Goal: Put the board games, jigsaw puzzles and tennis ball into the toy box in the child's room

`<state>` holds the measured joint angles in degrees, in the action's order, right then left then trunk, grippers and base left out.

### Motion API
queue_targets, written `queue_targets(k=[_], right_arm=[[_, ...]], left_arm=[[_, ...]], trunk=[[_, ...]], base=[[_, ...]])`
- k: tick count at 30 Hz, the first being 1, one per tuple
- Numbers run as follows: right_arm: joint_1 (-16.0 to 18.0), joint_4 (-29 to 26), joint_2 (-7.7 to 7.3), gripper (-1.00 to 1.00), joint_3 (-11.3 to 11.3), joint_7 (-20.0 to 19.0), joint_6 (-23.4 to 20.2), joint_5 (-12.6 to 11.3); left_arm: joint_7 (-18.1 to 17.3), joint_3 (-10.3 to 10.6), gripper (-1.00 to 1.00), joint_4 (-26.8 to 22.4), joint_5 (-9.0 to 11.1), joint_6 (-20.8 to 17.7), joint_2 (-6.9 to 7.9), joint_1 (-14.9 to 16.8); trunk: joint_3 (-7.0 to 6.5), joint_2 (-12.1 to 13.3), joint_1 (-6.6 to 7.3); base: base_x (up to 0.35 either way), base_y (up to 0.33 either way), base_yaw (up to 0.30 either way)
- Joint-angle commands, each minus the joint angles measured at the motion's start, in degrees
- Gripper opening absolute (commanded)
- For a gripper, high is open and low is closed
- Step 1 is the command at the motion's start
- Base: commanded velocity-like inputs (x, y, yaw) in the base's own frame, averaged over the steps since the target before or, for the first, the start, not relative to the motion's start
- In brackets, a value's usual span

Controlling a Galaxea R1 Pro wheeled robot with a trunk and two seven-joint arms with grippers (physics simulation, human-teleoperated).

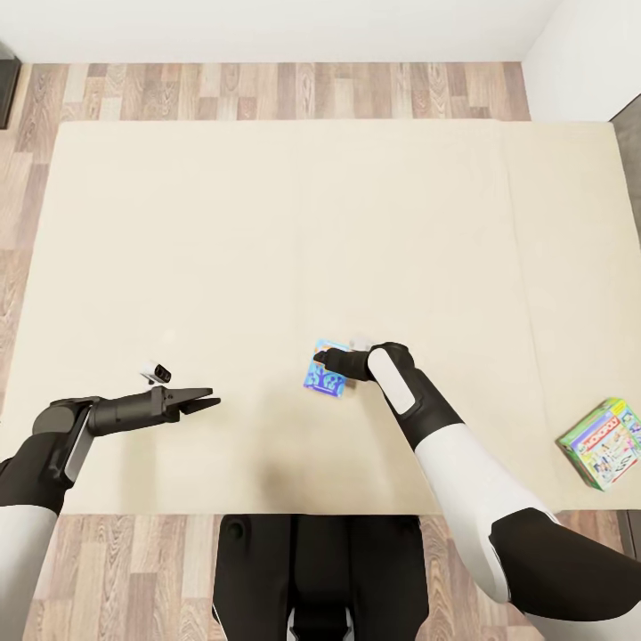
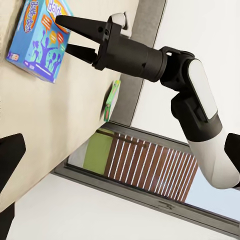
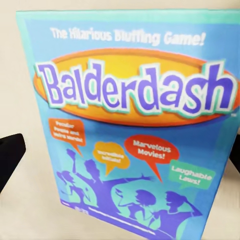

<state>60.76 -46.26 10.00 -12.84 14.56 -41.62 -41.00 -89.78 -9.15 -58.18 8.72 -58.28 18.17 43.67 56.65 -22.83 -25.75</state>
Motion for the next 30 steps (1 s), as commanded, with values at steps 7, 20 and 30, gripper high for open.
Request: queue_targets(k=[7, 20, 30], right_arm=[[0.0, -0.1, 0.00, 1.00, -0.2, 0.6, 0.0, -0.6], [0.0, -0.1, 0.00, 1.00, -0.2, 0.6, 0.0, -0.6], [0.0, -0.1, 0.00, 1.00, -2.5, 0.6, 1.5, -0.6]], left_arm=[[-0.2, 0.0, 1.00, 0.0, 0.0, -0.6, 0.02, 0.0], [-0.2, 0.0, 1.00, 0.0, 0.0, -0.6, 0.02, 0.0], [-0.2, 0.0, 1.00, 0.0, 0.0, -0.6, 0.02, 0.0]], trunk=[[0.06, -0.1, -0.03], [0.06, -0.1, -0.03], [0.06, -0.1, -0.03]], base=[[0.000, 0.025, 0.000], [0.000, 0.013, 0.000], [0.000, 0.074, 0.000]])
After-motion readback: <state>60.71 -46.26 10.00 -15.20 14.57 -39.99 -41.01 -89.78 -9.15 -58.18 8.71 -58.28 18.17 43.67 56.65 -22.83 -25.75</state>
